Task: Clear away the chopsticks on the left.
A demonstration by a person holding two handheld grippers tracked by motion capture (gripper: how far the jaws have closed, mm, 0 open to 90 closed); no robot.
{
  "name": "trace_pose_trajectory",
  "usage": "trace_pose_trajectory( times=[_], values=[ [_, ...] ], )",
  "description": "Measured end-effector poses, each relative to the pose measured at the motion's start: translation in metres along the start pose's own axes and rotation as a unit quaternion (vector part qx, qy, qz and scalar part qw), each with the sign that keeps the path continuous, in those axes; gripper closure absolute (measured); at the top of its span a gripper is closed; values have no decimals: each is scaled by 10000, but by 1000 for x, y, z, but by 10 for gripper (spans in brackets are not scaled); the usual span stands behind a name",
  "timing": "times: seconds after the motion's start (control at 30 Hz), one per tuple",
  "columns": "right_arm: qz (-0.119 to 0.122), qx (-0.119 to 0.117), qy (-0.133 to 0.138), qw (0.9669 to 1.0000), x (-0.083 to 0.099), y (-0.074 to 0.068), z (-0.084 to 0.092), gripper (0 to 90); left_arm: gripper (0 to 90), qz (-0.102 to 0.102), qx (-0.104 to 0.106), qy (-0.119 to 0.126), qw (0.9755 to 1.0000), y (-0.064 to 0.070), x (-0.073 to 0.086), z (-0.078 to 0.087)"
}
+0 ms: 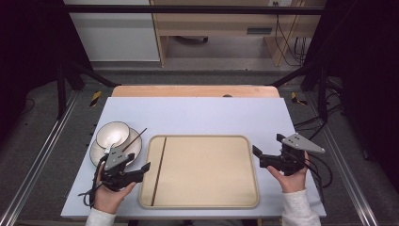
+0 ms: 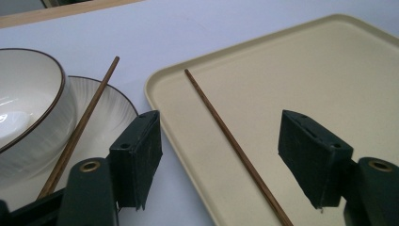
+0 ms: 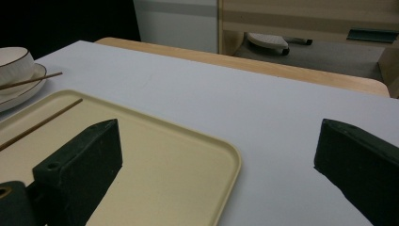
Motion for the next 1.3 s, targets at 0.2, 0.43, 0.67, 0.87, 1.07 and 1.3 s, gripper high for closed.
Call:
trace_pose_trajectory(
  times=[0.2, 0.43, 0.67, 0.87, 1.07, 1.3],
  values=[
    [29, -2, -49, 10000, 2, -1, -1, 18, 252, -61, 37, -203, 9998, -10, 17, 3],
    [36, -3, -76, 10000, 3, -2, -2, 18, 250, -50, -3, -223, 9997, -24, 30, 14],
    [35, 5, -82, 10000, 3, -2, -3, 18, 271, 85, -200, -447, 9988, -40, 42, 18],
    [75, 2, -151, 9999, 5, -3, -7, 18, 338, 228, -513, -539, 9970, -66, 48, 19],
    [56, 3, -175, 9998, 6, -4, -9, 18, 408, 176, -639, -769, 9948, -81, 54, 10],
    [66, -2, -177, 9998, 6, -4, -9, 18, 547, 28, -614, -1058, 9925, -88, 58, -2]
  ],
)
Point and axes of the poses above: each handheld gripper's, and its own axes: z roughly backward along the jaws, x roughly out of its underside, y roughly to its right, the point moved 5 cm from there along -z, roughly forward along the jaws, and after that the axes turned 12 degrees about -z, right-handed, at the moved point
